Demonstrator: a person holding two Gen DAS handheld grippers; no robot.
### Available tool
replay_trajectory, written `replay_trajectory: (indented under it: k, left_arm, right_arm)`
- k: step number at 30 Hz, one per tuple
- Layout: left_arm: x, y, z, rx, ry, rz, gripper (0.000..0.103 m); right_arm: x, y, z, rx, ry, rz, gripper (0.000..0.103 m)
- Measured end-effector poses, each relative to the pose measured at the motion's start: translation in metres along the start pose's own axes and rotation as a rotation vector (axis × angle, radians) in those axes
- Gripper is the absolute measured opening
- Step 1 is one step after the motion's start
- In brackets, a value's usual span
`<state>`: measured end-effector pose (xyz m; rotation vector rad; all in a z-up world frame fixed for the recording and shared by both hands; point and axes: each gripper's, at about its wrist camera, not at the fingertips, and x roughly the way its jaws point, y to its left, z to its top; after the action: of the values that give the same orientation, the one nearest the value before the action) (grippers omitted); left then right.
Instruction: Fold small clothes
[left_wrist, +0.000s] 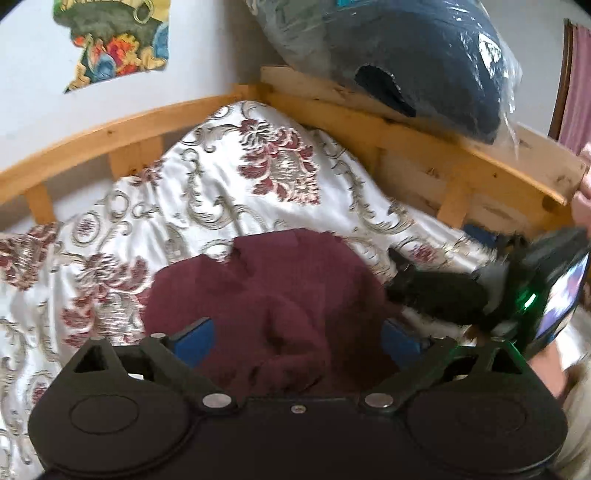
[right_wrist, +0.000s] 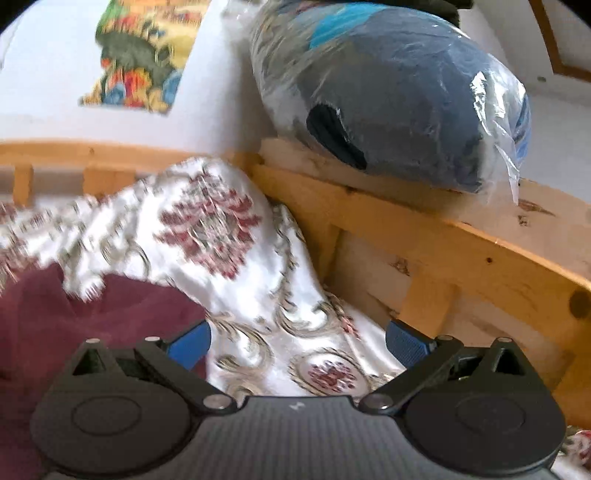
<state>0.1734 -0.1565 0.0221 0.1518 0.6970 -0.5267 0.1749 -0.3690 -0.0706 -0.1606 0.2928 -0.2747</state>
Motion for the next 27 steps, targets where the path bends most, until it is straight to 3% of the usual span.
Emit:
replay_trajectory:
  k: [4,7,12,16,18,20,23,27]
  left_arm:
    - [0.006,0.015,-0.028,0.017,0.044,0.04,0.097]
    - [0.01,0.023,-0.049,0.038,0.063,0.075,0.097]
    - [0.019,0.025,-0.068,0.1,0.057,0.107,0.096]
    - [0.032,0.019,-0.076,0.145,0.056,0.11,0.09]
    - [0.036,0.016,-0.081,0.172,0.058,0.118,0.084]
    - [0.037,0.012,-0.085,0.199,0.039,0.129,0.07]
    - [0.036,0.01,-0.09,0.216,0.02,0.126,0.052]
    - [0.034,0.007,-0.095,0.225,0.005,0.122,0.041]
  right_arm:
    - [-0.007,0.003,0.004,-0.001,-0.069,0.043,0.103]
    - [-0.007,0.005,0.008,0.044,-0.075,0.134,0.103]
    - [0.0,0.011,0.009,0.18,0.013,0.438,0.103]
    - [0.02,0.017,0.002,0.345,0.176,0.667,0.103]
    - [0.031,0.021,-0.004,0.391,0.258,0.71,0.103]
    - [0.039,0.026,-0.01,0.428,0.312,0.728,0.103]
    - [0.045,0.03,-0.01,0.444,0.317,0.733,0.103]
    - [0.054,0.034,-0.009,0.466,0.324,0.705,0.101]
